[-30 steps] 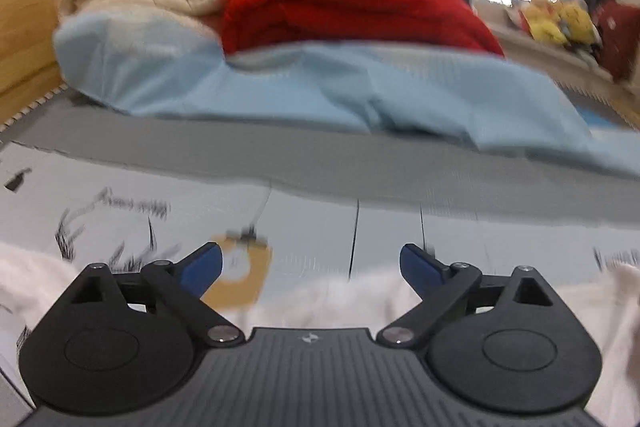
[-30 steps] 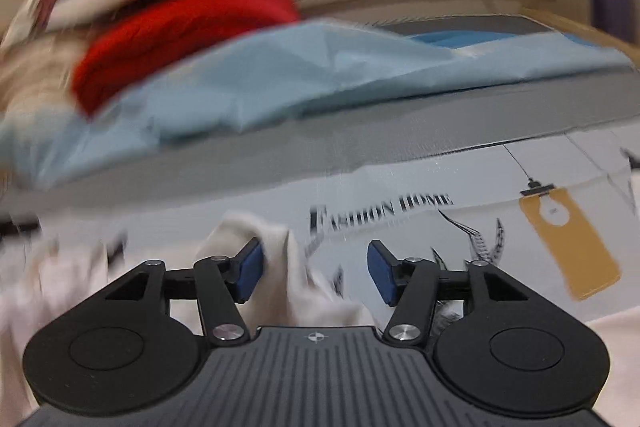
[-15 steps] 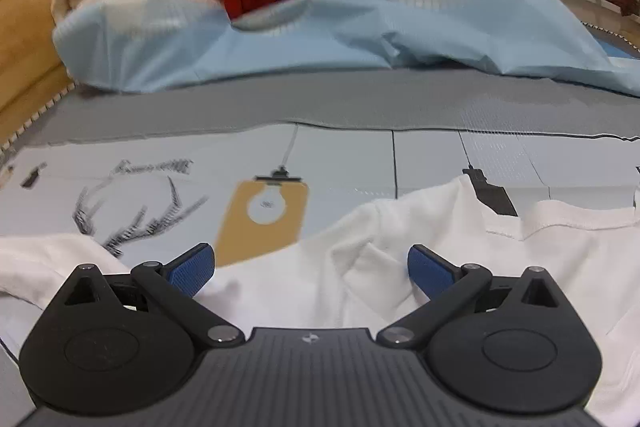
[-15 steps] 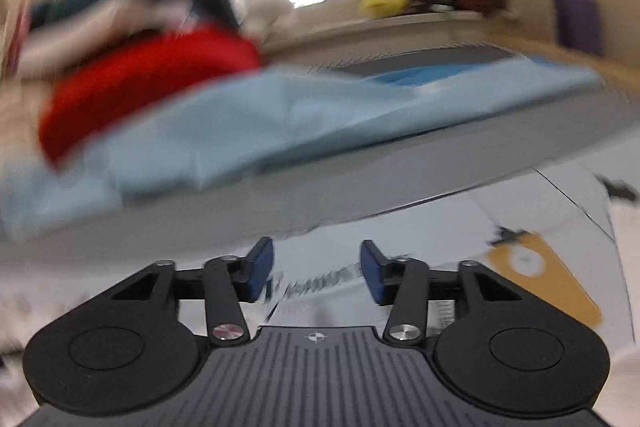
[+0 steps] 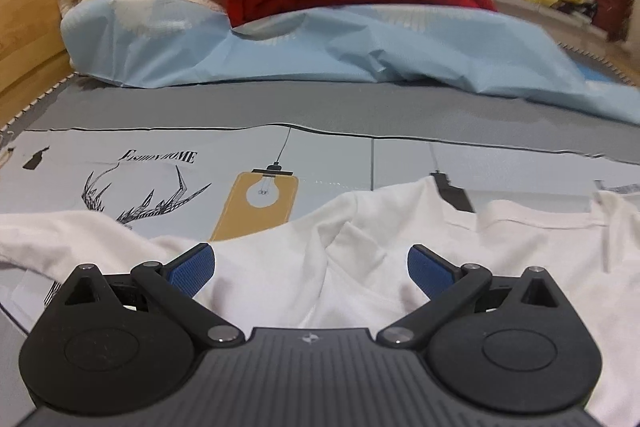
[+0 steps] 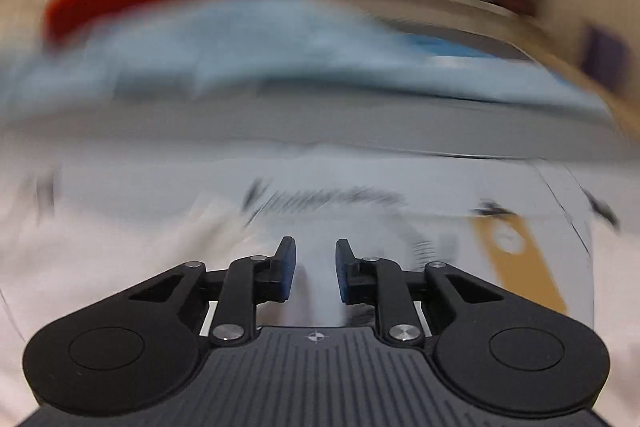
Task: Fold small clothes
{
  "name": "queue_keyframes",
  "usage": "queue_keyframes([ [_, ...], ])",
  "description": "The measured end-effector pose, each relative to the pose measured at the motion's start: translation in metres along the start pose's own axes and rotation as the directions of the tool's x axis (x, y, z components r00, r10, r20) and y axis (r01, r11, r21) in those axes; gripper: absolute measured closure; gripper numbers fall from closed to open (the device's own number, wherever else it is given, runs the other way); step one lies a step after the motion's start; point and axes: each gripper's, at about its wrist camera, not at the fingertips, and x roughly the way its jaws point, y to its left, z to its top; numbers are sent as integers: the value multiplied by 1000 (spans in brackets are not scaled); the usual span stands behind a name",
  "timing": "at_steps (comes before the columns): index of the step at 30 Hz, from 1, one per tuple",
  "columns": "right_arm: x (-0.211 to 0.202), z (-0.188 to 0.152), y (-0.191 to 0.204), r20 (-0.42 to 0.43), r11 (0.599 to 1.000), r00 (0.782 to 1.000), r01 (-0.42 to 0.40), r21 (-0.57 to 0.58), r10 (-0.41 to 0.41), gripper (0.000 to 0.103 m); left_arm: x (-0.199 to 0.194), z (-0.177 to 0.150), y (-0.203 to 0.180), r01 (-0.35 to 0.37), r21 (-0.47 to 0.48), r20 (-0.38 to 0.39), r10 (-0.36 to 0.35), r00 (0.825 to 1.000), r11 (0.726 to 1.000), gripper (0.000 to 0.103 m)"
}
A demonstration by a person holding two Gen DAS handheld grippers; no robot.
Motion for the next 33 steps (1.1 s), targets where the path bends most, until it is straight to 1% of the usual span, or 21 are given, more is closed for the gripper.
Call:
queue_keyframes([
  [1, -18, 3, -26, 51, 998, 998, 17, 60, -20, 69, -7, -3, 4, 19, -3, 5, -19, 1000, 1000, 0],
  [2, -32, 5, -52, 95, 993, 993, 60, 97, -70, 56, -13, -7, 8, 30, -5, 9, -30, 999, 1000, 0],
  [4, -57, 12, -115, 150, 964, 963, 198, 180, -226, 52, -21, -15, 14, 40, -22, 3, -40, 999, 999, 0],
  [6, -71, 19, -183, 122, 901, 921, 323, 290, -370, 50, -23, -21, 16, 42, -46, -17, -43, 999, 998, 0],
  [7, -73, 21, -217, 81, 868, 911, 356, 345, -405, 50, -23, -24, 15, 41, -58, -35, -43, 998, 998, 0],
  [9, -69, 17, -273, -28, 814, 918, 365, 451, -396, 49, -21, -25, 10, 36, -67, -65, -40, 997, 997, 0],
  [11, -58, 5, -313, -102, 758, 952, 293, 583, -290, 48, -21, -25, 3, 26, -77, -79, -32, 996, 997, 0],
  [13, -40, -7, -326, -128, 728, 971, 236, 644, -201, 44, -23, -24, -4, 18, -87, -90, -25, 996, 996, 0],
  [14, -30, -9, -324, -136, 735, 972, 233, 636, -190, 39, -23, -23, -7, 13, -90, -97, -21, 995, 996, 0],
  [16, -12, -11, -314, -148, 771, 975, 223, 596, -168, 37, -23, -23, -14, -3, -90, -113, -7, 994, 996, 0],
  [17, -6, -12, -305, -135, 804, 979, 204, 559, -155, 41, -24, -23, -17, -10, -85, -120, 0, 993, 996, 0],
  [18, -8, -11, -297, -117, 839, 978, 206, 504, -170, 88, -24, -23, -19, -14, -81, -124, 4, 992, 997, 0],
  [19, -9, -12, -288, -110, 879, 976, 216, 425, -187, 96, -25, -23, -20, -20, -78, -125, 10, 992, 997, 0],
  [20, -13, -13, -282, -124, 893, 964, 265, 363, -236, 101, -26, -23, -21, -25, -76, -129, 15, 992, 997, 0],
  [22, -45, -22, -297, -118, 826, 908, 415, 380, -402, 101, -28, -23, -21, -27, -72, -136, 17, 991, 997, 0],
  [24, -91, -37, -317, -70, 748, 840, 513, 421, -538, 101, -31, -24, -21, -28, -70, -131, 18, 991, 997, 0],
  [25, -115, -49, -333, -57, 715, 815, 538, 447, -577, 101, -33, -24, -21, -28, -67, -130, 19, 991, 997, 0],
  [28, -147, -85, -373, -154, 629, 791, 573, 525, -592, 101, -36, -28, -21, -25, -68, -141, 15, 990, 997, 0],
  [29, -151, -94, -379, -166, 617, 787, 579, 533, -595, 100, -38, -30, -21, -24, -70, -144, 14, 989, 997, 0],
  [32, -145, -115, -392, -190, 633, 842, 511, 581, -506, 94, -47, -31, -19, -25, -58, -139, 17, 990, 998, 0],
  [33, -147, -118, -392, -161, 641, 846, 496, 585, -508, 83, -52, -31, -15, -29, -56, -134, 21, 991, 998, 0],
])
